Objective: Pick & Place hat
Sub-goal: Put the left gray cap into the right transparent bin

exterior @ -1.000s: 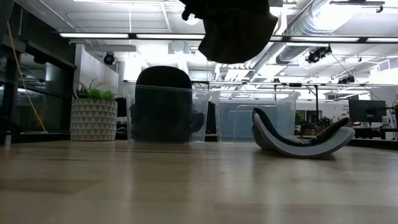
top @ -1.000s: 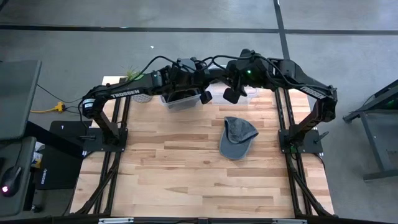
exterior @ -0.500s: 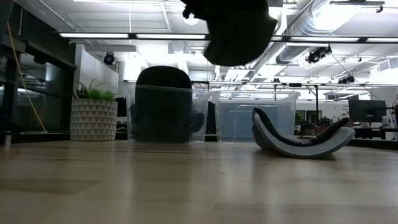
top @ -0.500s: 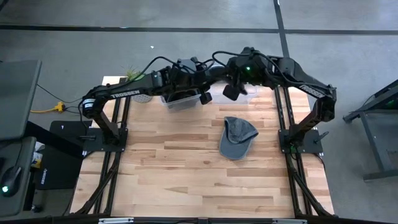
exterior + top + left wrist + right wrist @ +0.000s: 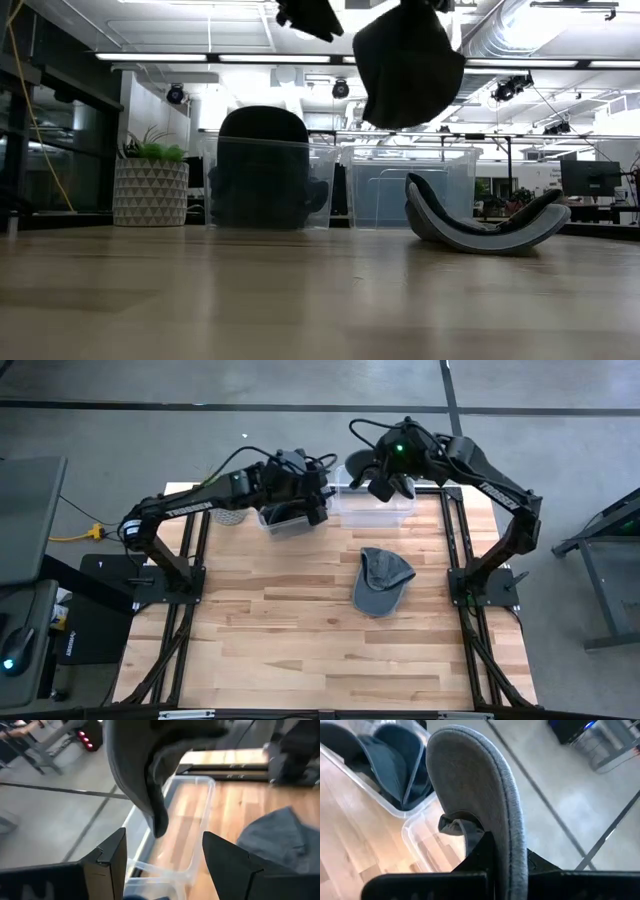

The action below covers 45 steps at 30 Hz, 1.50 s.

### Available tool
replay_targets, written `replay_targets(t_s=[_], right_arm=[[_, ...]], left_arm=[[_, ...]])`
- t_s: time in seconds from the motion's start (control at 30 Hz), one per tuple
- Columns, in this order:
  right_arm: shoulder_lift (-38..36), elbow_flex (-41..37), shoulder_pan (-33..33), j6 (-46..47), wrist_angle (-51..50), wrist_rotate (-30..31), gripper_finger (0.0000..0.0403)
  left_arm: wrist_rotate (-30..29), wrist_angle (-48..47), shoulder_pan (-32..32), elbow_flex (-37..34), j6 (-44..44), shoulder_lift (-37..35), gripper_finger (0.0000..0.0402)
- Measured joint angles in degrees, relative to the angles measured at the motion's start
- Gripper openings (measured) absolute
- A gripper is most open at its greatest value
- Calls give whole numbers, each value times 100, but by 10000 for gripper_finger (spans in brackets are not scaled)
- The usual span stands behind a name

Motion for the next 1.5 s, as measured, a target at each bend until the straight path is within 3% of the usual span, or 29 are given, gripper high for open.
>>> replay_targets(t_s=[0.4, 0.57, 0.77, 1.0, 1.33, 1.5], right_arm=[[-780, -2087, -972, -272, 1870, -1263, 5], [-1210, -2921, -1404, -111, 2653, -1826, 5], [-1445, -3375, -1799, -43, 3002, -2469, 5], [-1445, -3408, -2132, -291, 3122, -3027, 5], [-1338, -3408, -2777, -795, 3069, -4484, 5], [-1100, -3406, -2972, -1009, 2970, -4758, 5]], left_arm=[[2000, -835, 852, -2, -510, -136, 168], [2178, -839, 842, -4, -580, -243, 157], [2392, -316, 842, -188, -943, -366, 156], [2257, 730, 842, -1611, -1555, -1166, 156], [2095, 3054, 807, -3860, -3054, -2566, 155], [1567, 3430, 525, -4468, -3267, -3237, 155]])
